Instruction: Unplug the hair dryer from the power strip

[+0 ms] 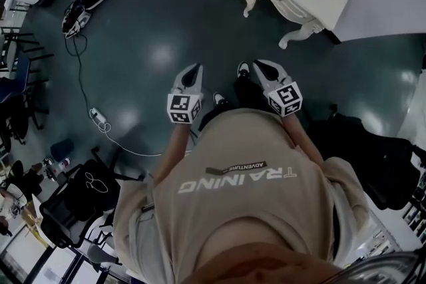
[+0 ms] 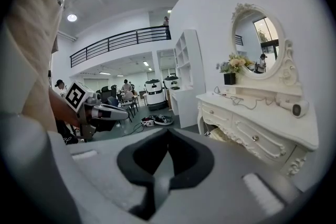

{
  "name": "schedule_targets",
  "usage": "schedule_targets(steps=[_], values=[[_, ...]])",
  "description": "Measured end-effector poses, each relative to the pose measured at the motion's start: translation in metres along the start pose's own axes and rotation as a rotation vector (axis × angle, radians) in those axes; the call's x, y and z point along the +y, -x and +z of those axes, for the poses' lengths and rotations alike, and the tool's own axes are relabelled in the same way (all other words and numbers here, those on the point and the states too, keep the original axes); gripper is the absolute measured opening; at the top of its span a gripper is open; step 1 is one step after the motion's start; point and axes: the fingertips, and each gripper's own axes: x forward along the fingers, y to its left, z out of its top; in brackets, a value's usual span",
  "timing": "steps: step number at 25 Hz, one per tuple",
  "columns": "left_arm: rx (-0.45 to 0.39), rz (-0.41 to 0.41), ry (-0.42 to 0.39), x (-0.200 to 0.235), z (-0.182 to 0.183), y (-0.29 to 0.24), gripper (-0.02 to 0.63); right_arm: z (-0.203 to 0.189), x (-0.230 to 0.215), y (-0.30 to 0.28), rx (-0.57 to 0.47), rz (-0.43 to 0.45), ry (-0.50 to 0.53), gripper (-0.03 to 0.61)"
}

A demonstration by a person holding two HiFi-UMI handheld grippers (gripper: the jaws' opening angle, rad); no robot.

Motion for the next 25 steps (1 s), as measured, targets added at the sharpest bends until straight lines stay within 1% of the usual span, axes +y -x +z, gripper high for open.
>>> schedule_targets(steps=[3, 5, 9, 10, 12, 15, 17, 20, 21, 25], values=[[0.021, 0.011, -0.002, 0.007, 0.007, -0.032, 0.003, 0.006, -0.031, -0.028, -0.008, 0.024, -0.011, 0.005], [0.026, 0.015, 0.004, 0.008, 0.019, -0.054, 0.003, 0.018, -0.053, -0.045, -0.018, 0.036, -0.001, 0.005], [-0.006, 0.021, 0.042, 0.011, 0.059, -0.109, 0.003, 0.046, -0.109, -0.075, -0.036, 0.051, 0.036, 0.005], [-0.009, 0.024, 0.047, 0.016, 0.070, -0.124, 0.003, 0.050, -0.125, -0.083, -0.041, 0.046, 0.030, 0.005], [-0.016, 0.032, 0.032, 0.024, 0.092, -0.155, 0.003, 0.057, -0.156, -0.097, -0.044, 0.041, 0.012, 0.005], [-0.037, 0.062, 0.039, 0.039, 0.118, -0.190, 0.003, 0.068, -0.190, -0.116, -0.037, 0.060, 0.005, 0.005], [-0.043, 0.096, 0.053, 0.054, 0.128, -0.209, 0.003, 0.076, -0.206, -0.133, -0.031, 0.079, 0.010, 0.005], [-0.056, 0.137, 0.123, 0.077, 0.134, -0.229, 0.003, 0.085, -0.223, -0.160, -0.018, 0.101, 0.015, 0.005], [-0.056, 0.145, 0.134, 0.084, 0.135, -0.232, 0.003, 0.087, -0.225, -0.168, -0.011, 0.106, 0.014, 0.005], [-0.036, 0.146, 0.126, 0.112, 0.138, -0.234, 0.003, 0.097, -0.219, -0.201, 0.022, 0.121, 0.009, 0.005]])
